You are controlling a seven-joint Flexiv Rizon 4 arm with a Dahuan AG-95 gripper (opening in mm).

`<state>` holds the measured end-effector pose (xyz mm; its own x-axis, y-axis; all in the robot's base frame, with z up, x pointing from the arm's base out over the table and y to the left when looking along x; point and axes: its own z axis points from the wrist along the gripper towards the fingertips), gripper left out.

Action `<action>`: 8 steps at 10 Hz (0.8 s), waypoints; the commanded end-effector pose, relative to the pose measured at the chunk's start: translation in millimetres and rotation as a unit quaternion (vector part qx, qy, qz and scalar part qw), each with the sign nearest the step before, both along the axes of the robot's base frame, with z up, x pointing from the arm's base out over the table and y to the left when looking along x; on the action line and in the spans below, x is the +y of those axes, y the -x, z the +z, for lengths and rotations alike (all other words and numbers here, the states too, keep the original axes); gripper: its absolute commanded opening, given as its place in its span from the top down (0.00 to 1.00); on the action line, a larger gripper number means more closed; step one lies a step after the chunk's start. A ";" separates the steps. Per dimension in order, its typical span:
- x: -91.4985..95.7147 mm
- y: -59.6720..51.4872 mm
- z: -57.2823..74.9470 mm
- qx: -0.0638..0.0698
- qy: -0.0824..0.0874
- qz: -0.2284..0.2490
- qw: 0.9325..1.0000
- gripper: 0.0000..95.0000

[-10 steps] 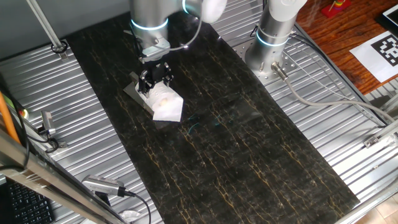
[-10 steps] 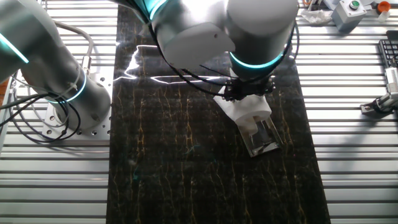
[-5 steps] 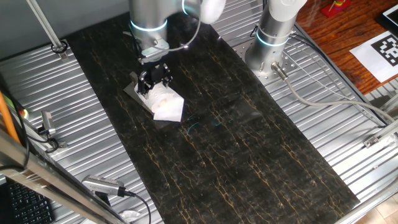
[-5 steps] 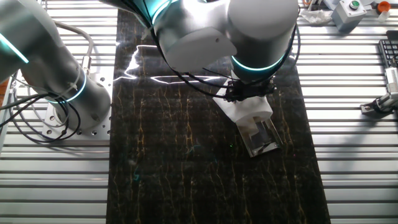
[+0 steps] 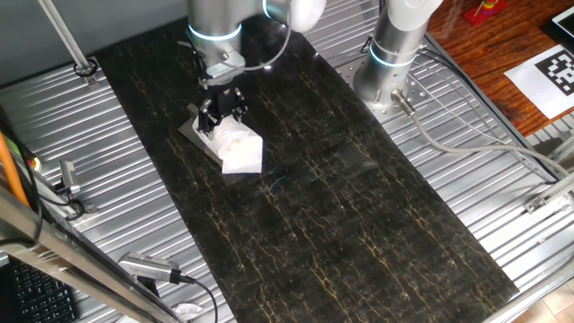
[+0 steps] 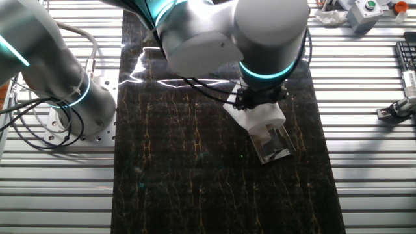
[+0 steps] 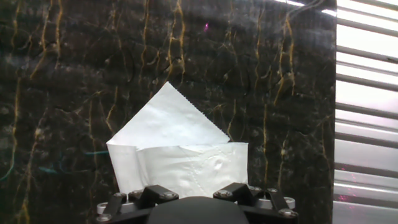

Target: Put the toilet paper on its holder

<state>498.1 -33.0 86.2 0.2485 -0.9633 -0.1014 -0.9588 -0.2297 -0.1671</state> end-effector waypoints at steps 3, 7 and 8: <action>-18.7 3.3 -1.4 -0.018 0.006 0.015 1.000 1.00; -30.7 6.4 -6.5 -0.034 0.005 0.014 0.999 1.00; -31.3 6.6 -7.8 -0.034 0.006 0.013 0.999 1.00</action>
<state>491.6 -64.0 78.8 0.2779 -0.9581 -0.0700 -0.9392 -0.2557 -0.2290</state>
